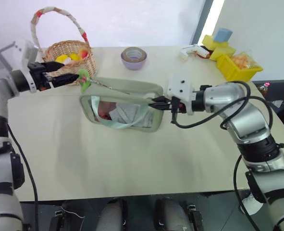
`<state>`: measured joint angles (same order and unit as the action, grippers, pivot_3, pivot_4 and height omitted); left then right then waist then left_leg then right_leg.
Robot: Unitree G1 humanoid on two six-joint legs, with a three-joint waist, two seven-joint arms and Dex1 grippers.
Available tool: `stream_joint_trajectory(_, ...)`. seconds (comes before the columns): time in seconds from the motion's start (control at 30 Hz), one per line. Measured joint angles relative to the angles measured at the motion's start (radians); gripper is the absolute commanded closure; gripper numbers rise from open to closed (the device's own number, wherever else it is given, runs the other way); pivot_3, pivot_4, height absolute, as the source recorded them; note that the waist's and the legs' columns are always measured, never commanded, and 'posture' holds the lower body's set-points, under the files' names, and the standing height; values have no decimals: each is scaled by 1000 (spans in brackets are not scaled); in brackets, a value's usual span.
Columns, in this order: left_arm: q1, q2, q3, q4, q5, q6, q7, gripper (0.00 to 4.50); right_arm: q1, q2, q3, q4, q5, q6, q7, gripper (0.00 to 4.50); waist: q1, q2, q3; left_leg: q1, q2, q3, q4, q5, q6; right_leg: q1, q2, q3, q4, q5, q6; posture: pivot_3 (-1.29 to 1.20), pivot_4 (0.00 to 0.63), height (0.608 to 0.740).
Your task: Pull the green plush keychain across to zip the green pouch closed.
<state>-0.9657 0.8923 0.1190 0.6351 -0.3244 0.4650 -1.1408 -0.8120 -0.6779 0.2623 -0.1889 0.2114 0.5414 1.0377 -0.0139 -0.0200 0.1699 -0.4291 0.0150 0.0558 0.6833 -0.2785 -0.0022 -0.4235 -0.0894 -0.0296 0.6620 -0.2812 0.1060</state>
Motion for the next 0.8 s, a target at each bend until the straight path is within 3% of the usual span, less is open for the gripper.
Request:
stream_joint_trajectory(0.4,-17,-93,-42,103,68,-101,-21,0,7,-4,-2,-12,0,-7,9,4479,1,0,0,0,0,0,0,0,0,0,0,0,0,0,0,0,150,739)
stream_joint_trajectory(0.5,-27,-96,-44,105,71,-103,-38,806,7,-4,-2,-12,-3,-8,7,4500,1,0,0,0,0,0,0,0,0,0,0,0,0,0,0,0,150,739)
stream_joint_trajectory(0.73,-49,-107,-16,99,37,-71,-60,4223,7,4,-2,-5,-16,-11,-12,4500,0,0,0,0,0,0,1,0,0,0,0,0,0,0,0,0,150,739)
stream_joint_trajectory(0.8,-60,-98,-6,79,19,-35,-70,4223,6,10,-2,8,-28,-24,-20,4500,0,0,0,0,0,0,1,0,0,0,0,0,0,0,0,0,150,739)
